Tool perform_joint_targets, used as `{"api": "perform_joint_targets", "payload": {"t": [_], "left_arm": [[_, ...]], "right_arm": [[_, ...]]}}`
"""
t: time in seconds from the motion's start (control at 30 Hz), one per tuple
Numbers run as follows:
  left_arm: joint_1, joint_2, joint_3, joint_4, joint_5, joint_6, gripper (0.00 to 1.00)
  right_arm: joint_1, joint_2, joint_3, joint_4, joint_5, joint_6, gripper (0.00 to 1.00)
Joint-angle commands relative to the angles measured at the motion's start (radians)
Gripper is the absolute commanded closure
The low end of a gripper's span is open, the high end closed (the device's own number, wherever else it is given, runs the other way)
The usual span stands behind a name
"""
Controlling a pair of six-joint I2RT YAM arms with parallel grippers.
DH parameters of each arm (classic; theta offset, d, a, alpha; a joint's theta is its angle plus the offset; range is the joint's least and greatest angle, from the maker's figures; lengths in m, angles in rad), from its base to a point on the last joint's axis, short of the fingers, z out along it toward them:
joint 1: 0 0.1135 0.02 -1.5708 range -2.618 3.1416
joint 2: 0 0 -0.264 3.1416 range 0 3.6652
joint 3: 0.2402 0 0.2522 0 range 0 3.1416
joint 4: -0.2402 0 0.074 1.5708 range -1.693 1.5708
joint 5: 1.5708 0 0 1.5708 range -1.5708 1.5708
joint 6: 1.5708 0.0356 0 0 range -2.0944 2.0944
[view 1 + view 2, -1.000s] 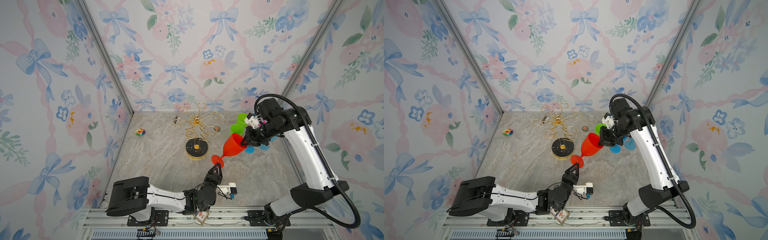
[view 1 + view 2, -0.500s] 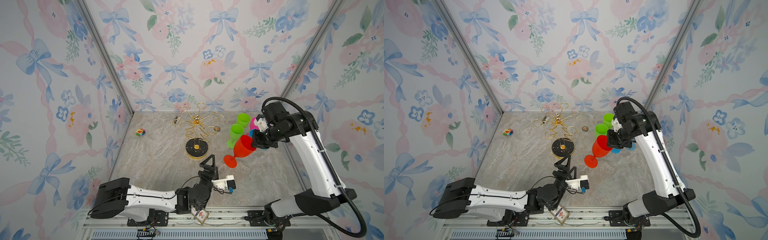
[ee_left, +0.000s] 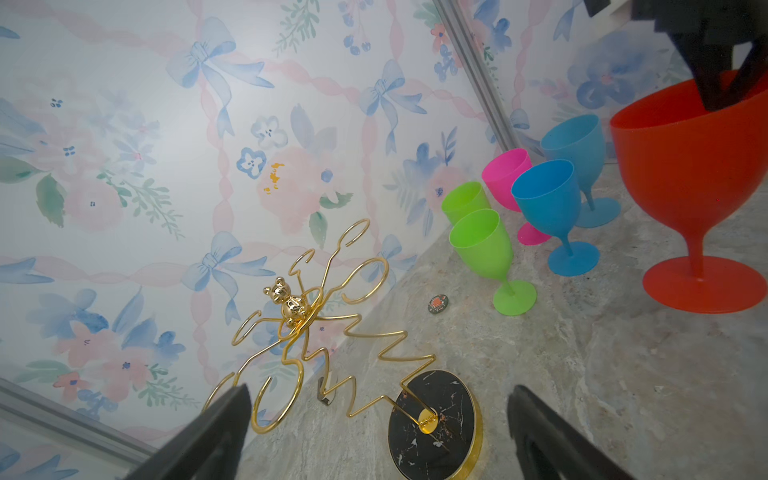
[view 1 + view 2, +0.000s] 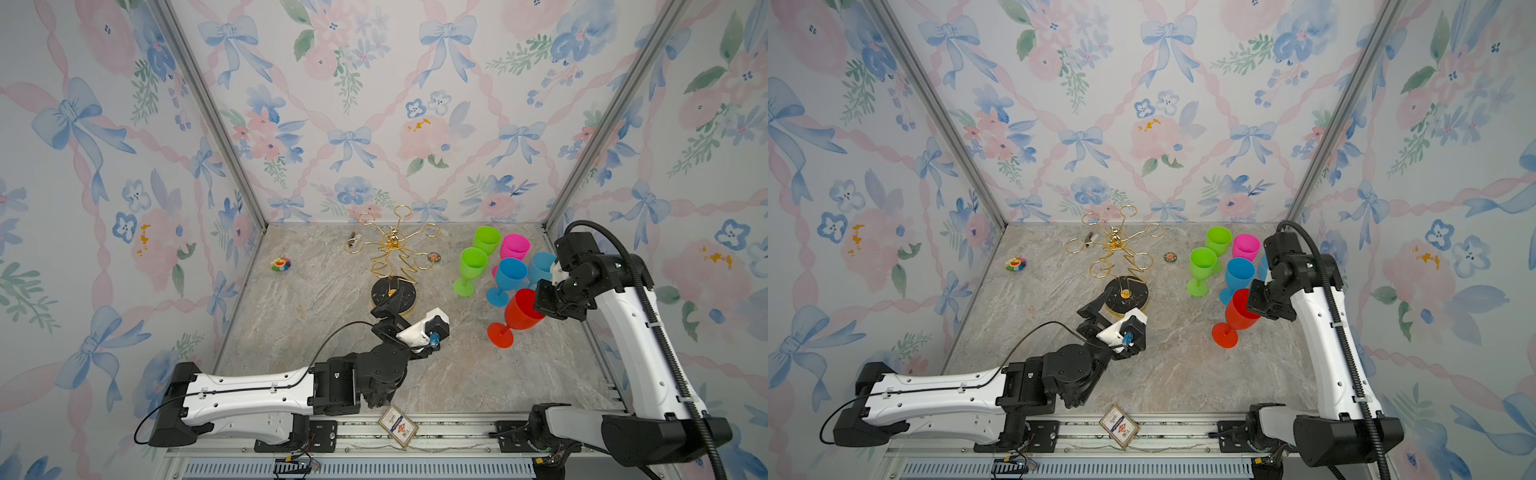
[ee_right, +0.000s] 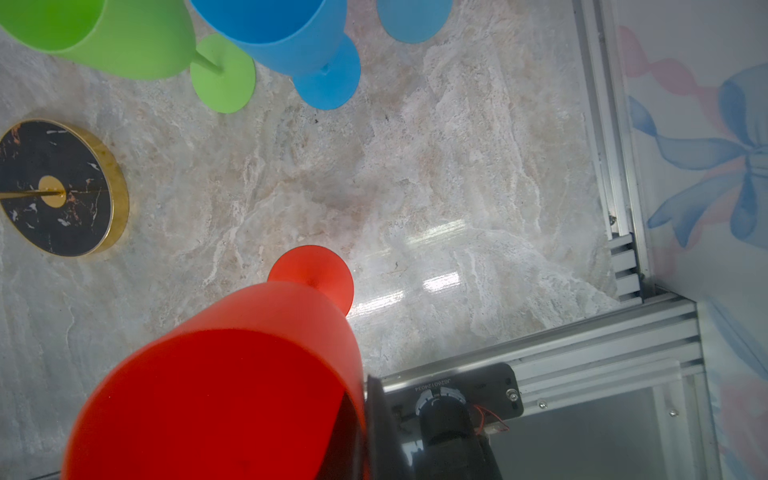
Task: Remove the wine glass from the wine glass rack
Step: 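Carry the red glass upright beside the blue glasses while left gripper releases and withdraws, then lower the red glass onto the table with the right gripper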
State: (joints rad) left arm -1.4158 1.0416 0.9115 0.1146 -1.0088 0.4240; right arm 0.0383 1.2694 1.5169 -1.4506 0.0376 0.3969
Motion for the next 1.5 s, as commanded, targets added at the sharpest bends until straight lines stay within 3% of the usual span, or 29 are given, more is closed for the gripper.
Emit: {"api": "perform_joint_targets", "payload": {"t": [0.0,0.1,0.23,0.47,0.77,1.07,1.47], "left_arm": [[0.085,-0.081,0.038,-0.121,0.109,-0.246,0.02],[0.206,-0.151,0.031,-0.178,0.228,-0.361,0.02],[0.305,-0.191,0.034,-0.256,0.284,-0.431,0.02],[0.377,-0.191,0.041,-0.332,0.282,-0.505,0.02],[0.503,-0.218,0.013,-0.354,0.331,-0.577,0.02],[0.546,-0.222,-0.006,-0.364,0.378,-0.587,0.02],[0.587,-0.235,-0.033,-0.363,0.386,-0.600,0.02]], "right_arm": [[-0.061,-0.018,-0.043,0.113,0.006,0.032,1.00],[-0.108,0.001,-0.078,0.165,0.025,0.057,1.00],[-0.165,0.044,-0.090,0.190,0.082,0.067,1.00],[-0.267,0.082,-0.150,0.283,0.097,0.110,1.00],[-0.299,0.160,-0.164,0.331,0.111,0.129,1.00],[-0.298,0.210,-0.160,0.382,0.108,0.157,1.00],[-0.241,0.252,-0.149,0.377,0.192,0.154,1.00]]}}
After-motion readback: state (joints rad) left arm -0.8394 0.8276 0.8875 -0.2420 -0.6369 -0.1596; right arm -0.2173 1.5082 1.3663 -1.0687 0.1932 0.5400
